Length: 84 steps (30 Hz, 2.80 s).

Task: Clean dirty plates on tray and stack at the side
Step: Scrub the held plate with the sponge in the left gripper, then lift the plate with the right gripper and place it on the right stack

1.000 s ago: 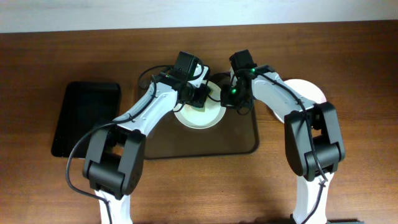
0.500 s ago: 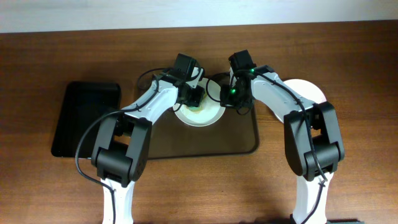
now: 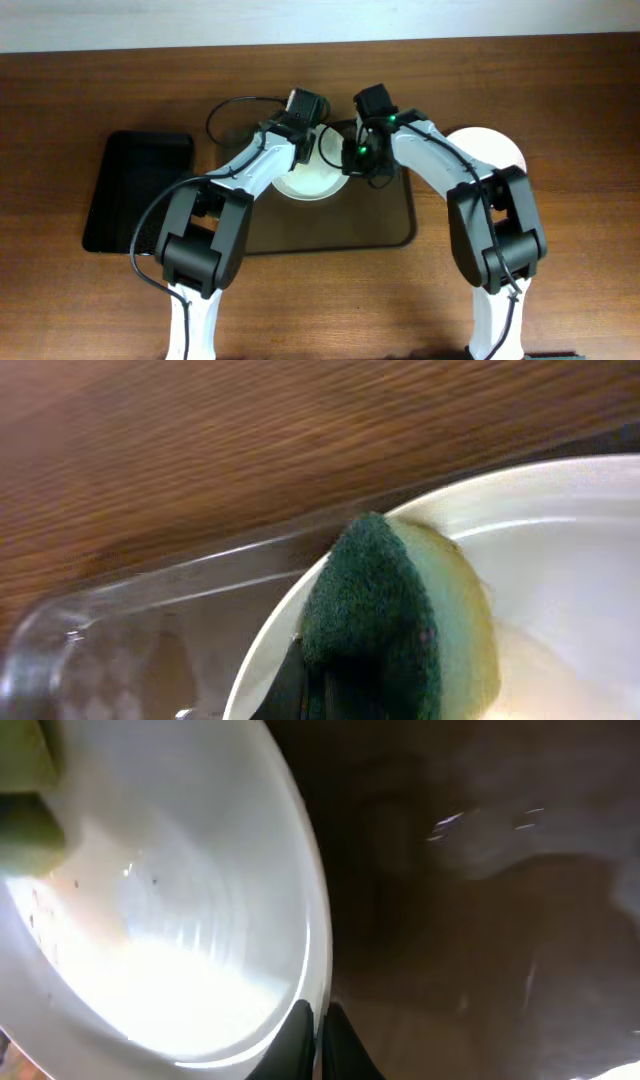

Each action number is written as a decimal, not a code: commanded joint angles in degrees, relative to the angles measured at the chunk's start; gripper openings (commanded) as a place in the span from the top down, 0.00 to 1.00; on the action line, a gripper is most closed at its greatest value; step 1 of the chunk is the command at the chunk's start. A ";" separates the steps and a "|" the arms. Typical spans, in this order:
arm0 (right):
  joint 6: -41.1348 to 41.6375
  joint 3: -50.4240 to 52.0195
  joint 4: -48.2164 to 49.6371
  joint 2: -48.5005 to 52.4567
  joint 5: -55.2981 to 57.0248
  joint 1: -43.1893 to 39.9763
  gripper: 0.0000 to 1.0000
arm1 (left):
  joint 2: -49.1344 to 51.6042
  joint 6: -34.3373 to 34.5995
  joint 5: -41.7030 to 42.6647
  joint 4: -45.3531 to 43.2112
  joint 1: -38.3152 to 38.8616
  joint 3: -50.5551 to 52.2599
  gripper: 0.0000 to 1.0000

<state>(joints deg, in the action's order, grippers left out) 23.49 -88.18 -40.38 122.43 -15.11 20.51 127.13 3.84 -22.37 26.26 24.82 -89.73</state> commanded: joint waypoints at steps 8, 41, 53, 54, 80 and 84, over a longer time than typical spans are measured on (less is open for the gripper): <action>-0.55 0.55 -1.75 0.96 2.93 -0.22 0.96 | 4.63 3.80 -20.57 12.81 3.19 -10.71 0.99; -0.55 0.55 -1.33 0.96 4.20 -0.33 0.96 | 4.39 8.55 26.12 30.01 -2.34 -8.48 0.99; -0.55 0.55 -1.36 0.96 4.17 -0.33 0.96 | 4.31 15.04 -8.26 16.46 -0.79 0.55 0.99; -0.55 0.55 -1.36 0.96 4.20 -0.33 0.96 | 4.31 15.06 -11.06 15.87 -0.79 0.52 0.99; -2.34 -0.52 -3.87 -0.68 4.44 -1.55 0.96 | -7.89 17.57 -1.81 28.52 -3.48 -8.35 0.99; -2.93 -0.76 -8.24 -9.42 11.02 -2.40 0.96 | -7.89 17.57 2.60 29.14 -7.41 -8.35 0.99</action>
<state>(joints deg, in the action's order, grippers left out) 21.76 -88.31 -47.37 120.36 -10.24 18.41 120.53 20.64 -24.36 55.31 19.81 -97.25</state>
